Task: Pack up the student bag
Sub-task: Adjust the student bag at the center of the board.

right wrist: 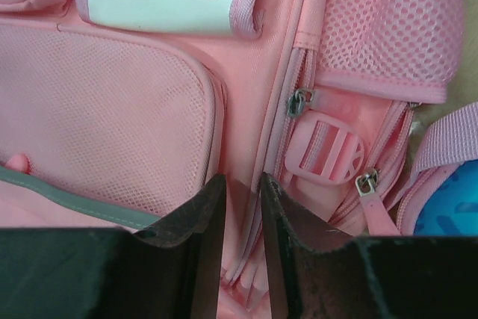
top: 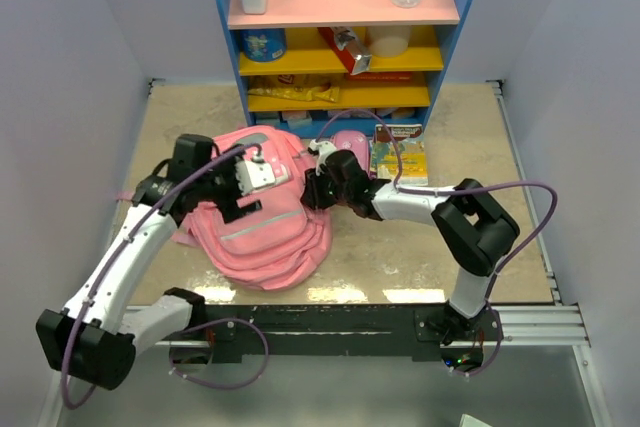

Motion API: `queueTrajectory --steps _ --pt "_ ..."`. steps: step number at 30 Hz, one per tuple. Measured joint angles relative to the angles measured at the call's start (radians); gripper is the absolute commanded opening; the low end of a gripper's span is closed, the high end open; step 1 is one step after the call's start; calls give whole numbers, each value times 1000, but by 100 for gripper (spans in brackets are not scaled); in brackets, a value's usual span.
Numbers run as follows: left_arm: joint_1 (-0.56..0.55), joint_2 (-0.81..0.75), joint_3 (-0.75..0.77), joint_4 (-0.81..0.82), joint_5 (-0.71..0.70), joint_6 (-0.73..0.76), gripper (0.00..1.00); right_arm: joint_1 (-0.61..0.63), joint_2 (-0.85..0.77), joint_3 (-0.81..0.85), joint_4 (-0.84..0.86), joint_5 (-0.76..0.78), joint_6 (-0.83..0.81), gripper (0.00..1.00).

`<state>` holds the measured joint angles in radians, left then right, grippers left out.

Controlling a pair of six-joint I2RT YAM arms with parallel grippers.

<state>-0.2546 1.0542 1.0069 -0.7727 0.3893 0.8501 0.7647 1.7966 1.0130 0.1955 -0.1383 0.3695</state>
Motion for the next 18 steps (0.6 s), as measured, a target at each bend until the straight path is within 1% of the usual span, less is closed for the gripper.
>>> queueTrajectory --steps 3,5,9,14,15,18 --pt "-161 3 -12 -19 41 -33 100 1 0 -36 39 -19 36 25" --pt "-217 23 -38 -19 51 -55 100 2 -2 -60 74 -21 64 24" --pt "-266 52 -117 8 5 -75 100 29 -15 -106 126 -11 116 22" --pt "-320 51 -214 67 -81 -89 100 144 -18 -126 153 -3 180 22" --pt "-324 50 -229 75 -92 -90 100 174 -18 -126 156 -3 191 21" --pt "-329 25 -265 72 -103 -87 100 214 -18 -125 153 4 199 21"
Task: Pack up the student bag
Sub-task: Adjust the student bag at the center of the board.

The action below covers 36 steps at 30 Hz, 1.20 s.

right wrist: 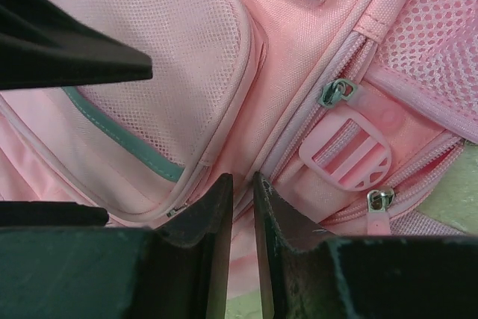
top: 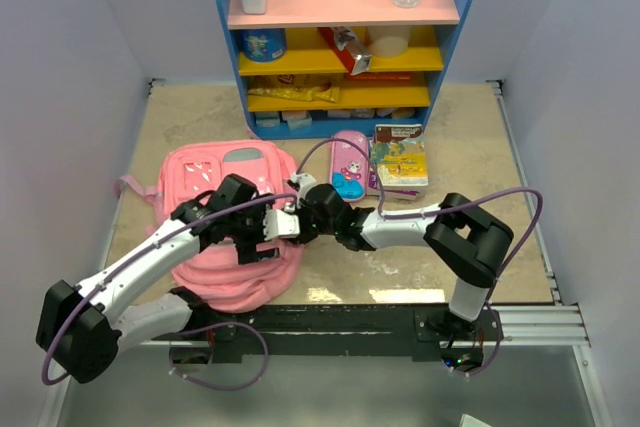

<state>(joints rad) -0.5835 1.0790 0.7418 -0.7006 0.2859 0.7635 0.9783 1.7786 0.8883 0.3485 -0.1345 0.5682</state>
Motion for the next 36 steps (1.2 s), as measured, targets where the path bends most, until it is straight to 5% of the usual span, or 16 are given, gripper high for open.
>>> queueTrajectory --steps 9,13,18,20,21,36 --pt "-2 -153 -71 -65 -3 40 100 -38 0 47 -87 27 -11 33" --pt "-2 -129 -120 -58 -32 56 71 -67 -4 74 -129 49 -28 44" --pt "-6 -108 -171 -27 -62 77 47 -105 -61 85 -176 82 -87 46" --pt "-8 -126 -174 -23 -67 84 22 -114 -80 90 -182 98 -131 45" --pt "-8 -134 -174 -18 -72 86 0 -117 -85 91 -183 100 -146 45" --pt "-8 -213 -140 -48 -115 51 0 -120 35 120 -126 50 -417 44"
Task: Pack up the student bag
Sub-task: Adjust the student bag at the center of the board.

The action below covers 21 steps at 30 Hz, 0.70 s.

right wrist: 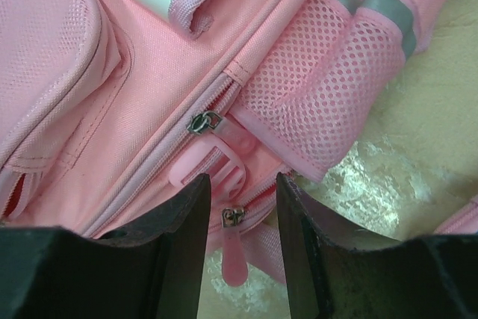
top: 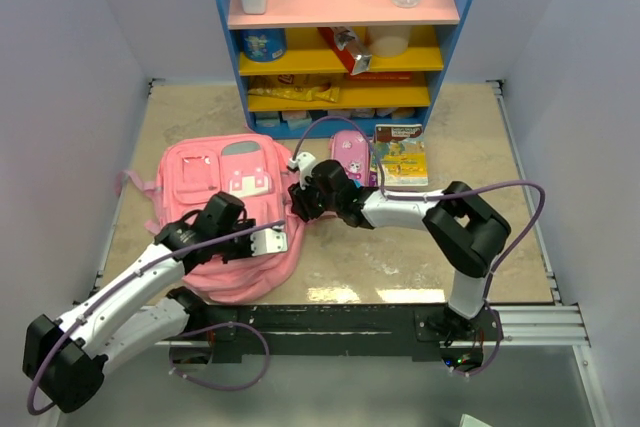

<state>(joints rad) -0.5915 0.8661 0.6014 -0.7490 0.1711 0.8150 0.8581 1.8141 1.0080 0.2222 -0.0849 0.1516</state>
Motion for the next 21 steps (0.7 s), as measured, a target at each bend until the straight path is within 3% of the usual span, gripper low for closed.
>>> queueTrajectory --steps 14,21 --pt "0 -75 91 -122 0 15 0 -42 26 24 130 -126 -79 45" --pt "0 -78 103 -140 -1 15 0 -39 26 -80 264 -203 -47 48"
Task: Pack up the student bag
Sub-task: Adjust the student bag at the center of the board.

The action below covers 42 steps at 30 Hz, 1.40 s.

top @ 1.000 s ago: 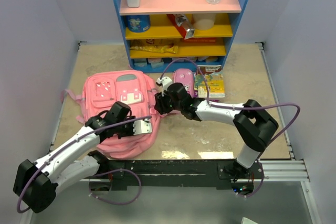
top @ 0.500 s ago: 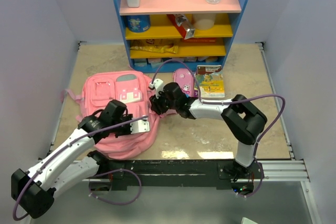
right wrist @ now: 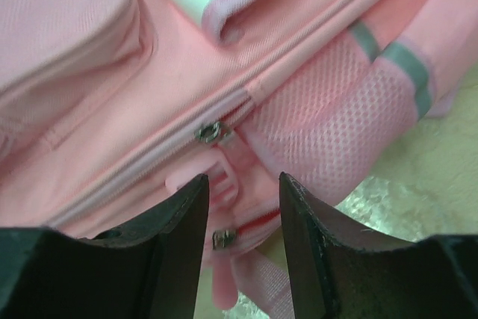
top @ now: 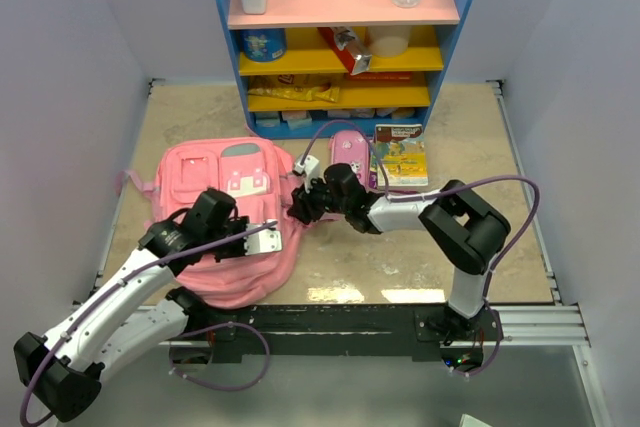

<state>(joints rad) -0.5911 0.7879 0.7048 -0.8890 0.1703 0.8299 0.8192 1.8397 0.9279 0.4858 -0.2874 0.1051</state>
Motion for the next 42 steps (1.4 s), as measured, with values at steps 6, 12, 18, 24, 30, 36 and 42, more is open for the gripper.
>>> queueTrajectory --steps 6,12,18,24,30,36,42 --pt "0 8 35 -21 -3 0 0 14 0 -82 45 -18 -14 50" --pt "2 13 93 -38 -4 1 0 19 -32 -100 74 3 -47 49" --pt "3 10 101 -51 -2 6 0 15 -138 -102 63 22 -103 48" --pt "3 3 101 -62 2 21 0 5 -193 -96 58 34 -143 45" --pt "3 1 101 -66 4 26 0 4 -156 -92 40 7 -166 44" --pt "3 1 102 -71 5 27 0 4 -123 -92 61 -22 -172 44" --pt "3 1 106 -75 5 27 0 4 -65 -82 89 -51 -173 43"
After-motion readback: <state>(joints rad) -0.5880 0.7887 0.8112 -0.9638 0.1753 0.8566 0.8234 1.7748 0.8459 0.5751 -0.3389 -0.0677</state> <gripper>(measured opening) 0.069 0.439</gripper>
